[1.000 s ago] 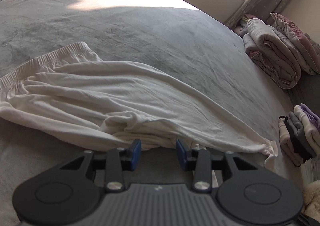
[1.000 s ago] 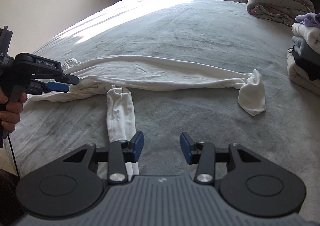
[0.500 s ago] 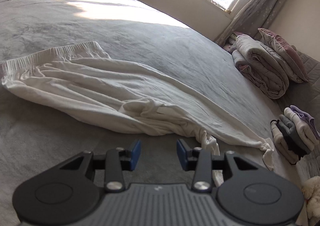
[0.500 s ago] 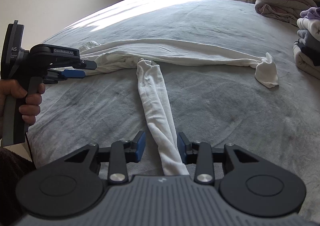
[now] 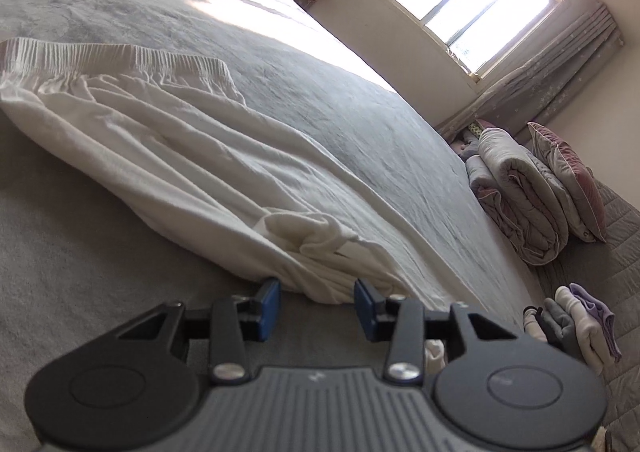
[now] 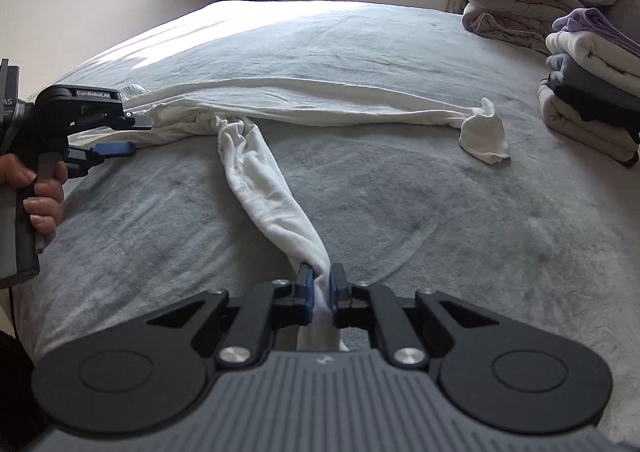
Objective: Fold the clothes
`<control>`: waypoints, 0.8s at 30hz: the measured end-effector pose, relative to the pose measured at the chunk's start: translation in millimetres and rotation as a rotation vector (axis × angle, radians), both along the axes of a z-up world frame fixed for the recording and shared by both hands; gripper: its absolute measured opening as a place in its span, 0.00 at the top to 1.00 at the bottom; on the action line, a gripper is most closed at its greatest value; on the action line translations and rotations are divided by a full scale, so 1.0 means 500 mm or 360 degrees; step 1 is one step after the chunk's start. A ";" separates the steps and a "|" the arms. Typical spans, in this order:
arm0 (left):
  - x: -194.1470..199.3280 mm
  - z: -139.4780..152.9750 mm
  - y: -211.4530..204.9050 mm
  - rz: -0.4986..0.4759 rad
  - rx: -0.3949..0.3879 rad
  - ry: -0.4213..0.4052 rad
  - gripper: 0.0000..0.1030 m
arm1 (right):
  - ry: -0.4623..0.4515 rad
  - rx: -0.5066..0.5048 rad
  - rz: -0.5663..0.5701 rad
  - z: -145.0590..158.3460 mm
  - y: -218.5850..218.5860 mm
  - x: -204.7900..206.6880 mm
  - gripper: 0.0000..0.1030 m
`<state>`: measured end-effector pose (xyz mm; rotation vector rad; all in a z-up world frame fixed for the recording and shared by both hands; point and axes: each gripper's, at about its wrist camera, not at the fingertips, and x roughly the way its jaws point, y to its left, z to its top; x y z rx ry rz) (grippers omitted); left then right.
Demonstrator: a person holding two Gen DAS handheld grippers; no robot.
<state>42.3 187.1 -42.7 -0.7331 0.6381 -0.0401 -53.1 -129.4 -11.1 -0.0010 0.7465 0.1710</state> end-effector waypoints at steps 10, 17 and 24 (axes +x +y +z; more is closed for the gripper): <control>-0.015 -0.008 0.035 0.0231 -0.0133 0.0055 0.66 | -0.0108 0.0061 -0.0205 0.101 -0.126 -0.011 0.92; -0.034 -0.009 0.051 0.0289 -0.0092 0.0159 0.95 | -0.0069 0.0061 -0.0298 0.108 -0.182 0.007 0.93; -0.070 0.022 0.057 0.0284 0.0063 0.0162 0.95 | 0.0120 0.0082 -0.0337 0.054 -0.185 0.051 0.93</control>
